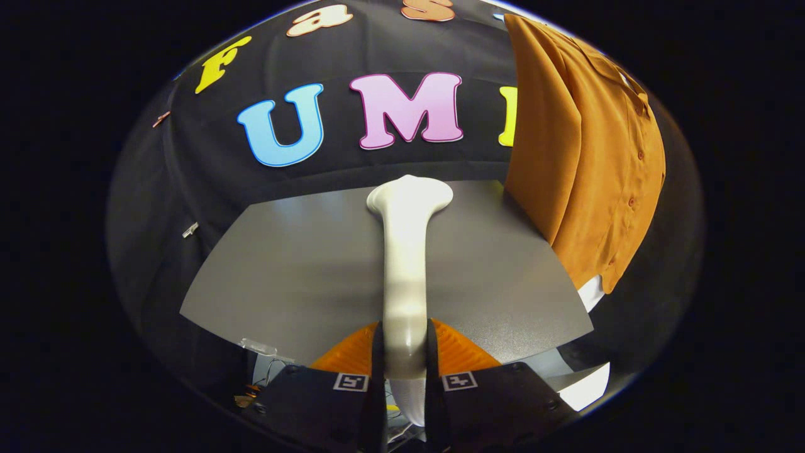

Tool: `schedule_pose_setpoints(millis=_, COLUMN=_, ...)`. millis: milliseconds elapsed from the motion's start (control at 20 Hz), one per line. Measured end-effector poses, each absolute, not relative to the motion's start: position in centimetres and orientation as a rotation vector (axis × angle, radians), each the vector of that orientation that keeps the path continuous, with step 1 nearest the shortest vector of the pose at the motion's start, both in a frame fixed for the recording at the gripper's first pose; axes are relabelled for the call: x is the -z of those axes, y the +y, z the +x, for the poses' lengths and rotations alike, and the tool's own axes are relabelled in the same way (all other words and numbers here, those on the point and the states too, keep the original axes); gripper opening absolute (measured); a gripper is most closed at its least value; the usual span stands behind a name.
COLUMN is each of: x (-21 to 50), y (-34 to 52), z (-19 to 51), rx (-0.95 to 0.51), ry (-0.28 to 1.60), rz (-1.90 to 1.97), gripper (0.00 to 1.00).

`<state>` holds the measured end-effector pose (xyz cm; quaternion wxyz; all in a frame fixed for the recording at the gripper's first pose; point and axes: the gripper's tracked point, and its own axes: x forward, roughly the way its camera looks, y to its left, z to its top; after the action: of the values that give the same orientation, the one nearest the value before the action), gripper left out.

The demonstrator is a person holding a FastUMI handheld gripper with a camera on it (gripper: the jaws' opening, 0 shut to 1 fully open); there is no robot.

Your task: Iron the clothes twice with a garment steamer, once on the left side and once on the right side.

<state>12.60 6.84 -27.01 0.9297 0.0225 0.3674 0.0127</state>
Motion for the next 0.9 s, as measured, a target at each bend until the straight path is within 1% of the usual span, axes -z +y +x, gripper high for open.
schedule_pose_setpoints(millis=300, x=25.8, y=6.1, z=11.6, rx=-0.018, ry=0.671, rz=0.075, gripper=0.27)
schedule_pose_setpoints(millis=550, x=20.8, y=4.5, z=10.3, rx=-0.042, ry=0.517, rz=0.078, gripper=0.27)
schedule_pose_setpoints(millis=900, x=12.3, y=0.2, z=6.5, rx=-0.095, ry=0.283, rz=0.052, gripper=0.27)
